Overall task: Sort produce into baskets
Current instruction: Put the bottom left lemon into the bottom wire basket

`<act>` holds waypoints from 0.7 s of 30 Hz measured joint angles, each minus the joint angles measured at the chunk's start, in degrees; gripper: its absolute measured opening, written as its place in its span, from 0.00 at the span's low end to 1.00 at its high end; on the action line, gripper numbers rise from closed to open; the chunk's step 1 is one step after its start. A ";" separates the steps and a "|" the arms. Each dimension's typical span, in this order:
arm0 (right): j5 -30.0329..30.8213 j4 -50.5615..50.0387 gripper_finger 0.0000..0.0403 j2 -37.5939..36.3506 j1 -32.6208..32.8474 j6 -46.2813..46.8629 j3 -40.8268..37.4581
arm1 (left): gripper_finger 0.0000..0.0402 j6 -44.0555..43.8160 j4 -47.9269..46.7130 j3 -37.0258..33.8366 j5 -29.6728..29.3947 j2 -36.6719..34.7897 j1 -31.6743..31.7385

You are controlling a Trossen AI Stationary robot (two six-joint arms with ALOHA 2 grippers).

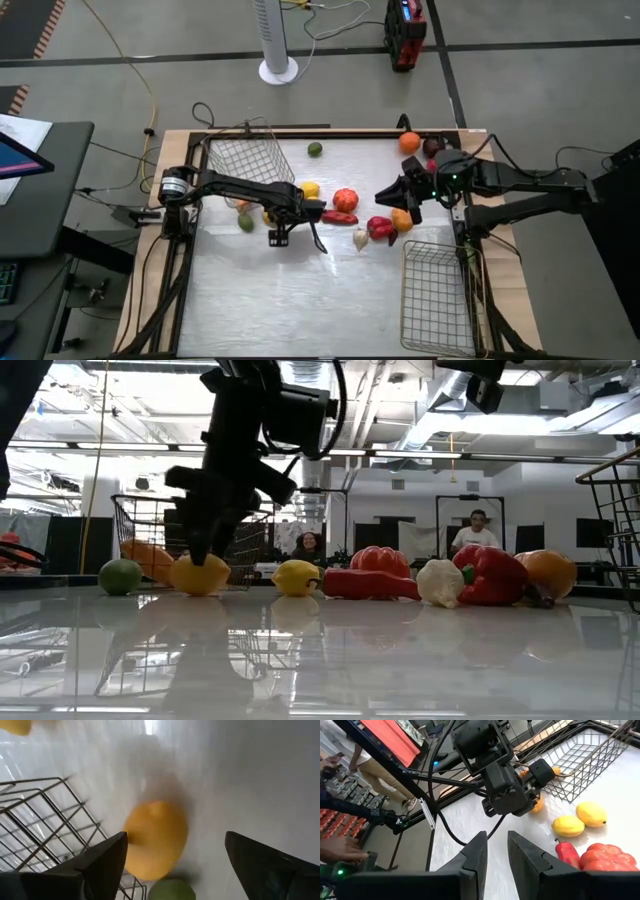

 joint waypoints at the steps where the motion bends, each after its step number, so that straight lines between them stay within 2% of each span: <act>1: 0.00 0.00 0.26 0.00 0.12 0.02 0.00 | 0.80 0.65 -0.29 0.00 0.03 0.00 -0.04; 3: 0.00 0.00 0.26 0.00 0.35 0.02 0.00 | 0.79 3.19 -0.76 0.00 0.07 0.00 -0.40; 6: 0.00 0.02 0.26 0.00 0.35 0.05 0.00 | 0.78 12.51 -0.54 0.00 -0.11 0.09 -1.30; 10: 0.00 0.02 0.26 0.00 0.35 0.54 0.00 | 0.76 15.48 -0.52 0.01 -7.08 0.11 -2.60; 12: 0.00 0.01 0.26 0.00 0.35 0.65 0.00 | 0.76 16.50 -0.67 0.02 -8.68 0.10 -2.96; 18: 0.07 0.02 0.26 0.00 0.35 1.37 0.00 | 0.76 20.97 -2.00 0.18 -7.39 -0.71 -5.24; 21: 0.24 0.04 0.26 0.00 0.32 1.57 0.00 | 0.76 15.18 -4.18 2.47 -3.83 -0.74 -5.73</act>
